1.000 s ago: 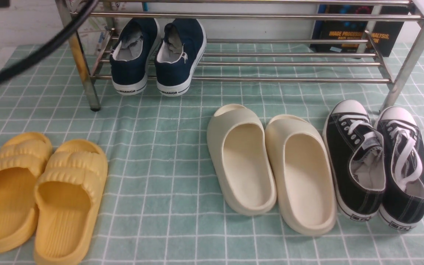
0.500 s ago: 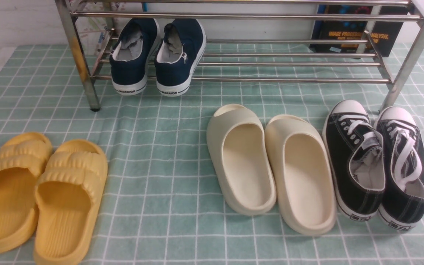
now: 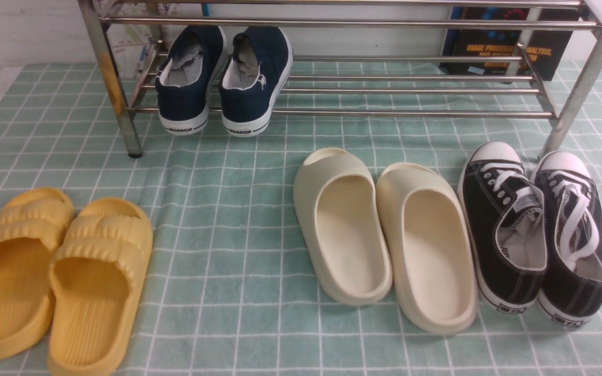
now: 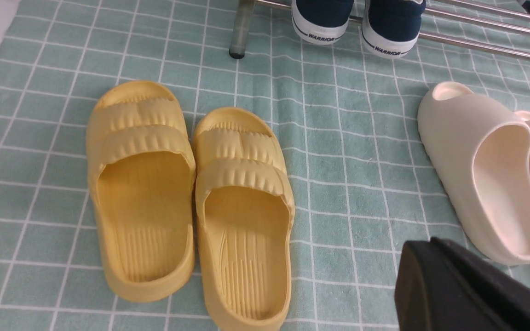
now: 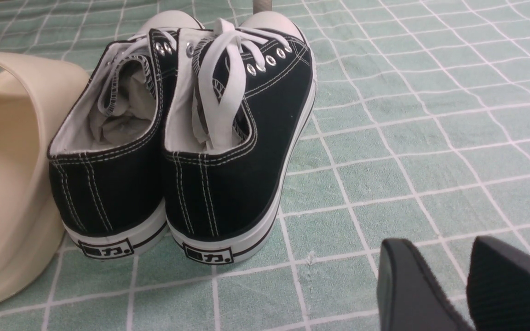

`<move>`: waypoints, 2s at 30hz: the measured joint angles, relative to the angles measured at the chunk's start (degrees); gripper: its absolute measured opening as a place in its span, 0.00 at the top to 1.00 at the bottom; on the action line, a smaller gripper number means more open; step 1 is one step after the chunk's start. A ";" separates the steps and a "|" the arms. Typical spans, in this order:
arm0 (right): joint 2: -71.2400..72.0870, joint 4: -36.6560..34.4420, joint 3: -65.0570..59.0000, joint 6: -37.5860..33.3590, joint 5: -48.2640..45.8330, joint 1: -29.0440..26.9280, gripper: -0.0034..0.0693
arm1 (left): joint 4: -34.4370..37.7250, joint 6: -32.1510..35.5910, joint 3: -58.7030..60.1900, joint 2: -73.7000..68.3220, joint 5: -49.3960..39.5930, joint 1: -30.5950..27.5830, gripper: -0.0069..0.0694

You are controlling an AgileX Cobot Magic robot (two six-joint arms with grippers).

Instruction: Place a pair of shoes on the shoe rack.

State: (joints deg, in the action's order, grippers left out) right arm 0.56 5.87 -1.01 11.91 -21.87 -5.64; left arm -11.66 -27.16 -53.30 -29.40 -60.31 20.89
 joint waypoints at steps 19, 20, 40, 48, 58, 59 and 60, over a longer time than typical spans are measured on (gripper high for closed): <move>0.00 0.00 0.00 0.00 0.00 -0.04 0.62 | 0.02 0.17 40.27 16.88 49.10 -15.87 0.93; 0.00 0.00 0.00 0.00 0.00 -0.04 0.62 | 0.17 0.24 41.64 18.26 49.67 -16.54 0.93; 0.00 0.00 0.00 0.00 0.00 -0.04 0.62 | 8.08 11.53 54.99 30.03 42.60 -21.71 0.93; 0.00 0.00 0.00 0.00 0.00 -0.04 0.62 | 8.55 11.64 55.03 30.03 38.76 -21.71 0.93; 0.00 0.00 0.00 0.00 0.00 -0.04 0.62 | 9.10 11.77 55.03 30.03 38.70 -21.71 0.93; 0.00 0.00 0.00 0.00 0.00 -0.04 0.62 | 9.10 11.77 55.03 30.03 38.64 -21.71 0.93; 0.00 0.00 0.00 0.00 0.00 -0.04 0.62 | 9.10 11.77 55.03 30.03 38.64 -21.71 0.93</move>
State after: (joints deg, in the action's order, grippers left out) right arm 0.56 5.87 -1.01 11.91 -21.87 -5.68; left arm -2.56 -15.39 1.73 0.62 -21.67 -0.82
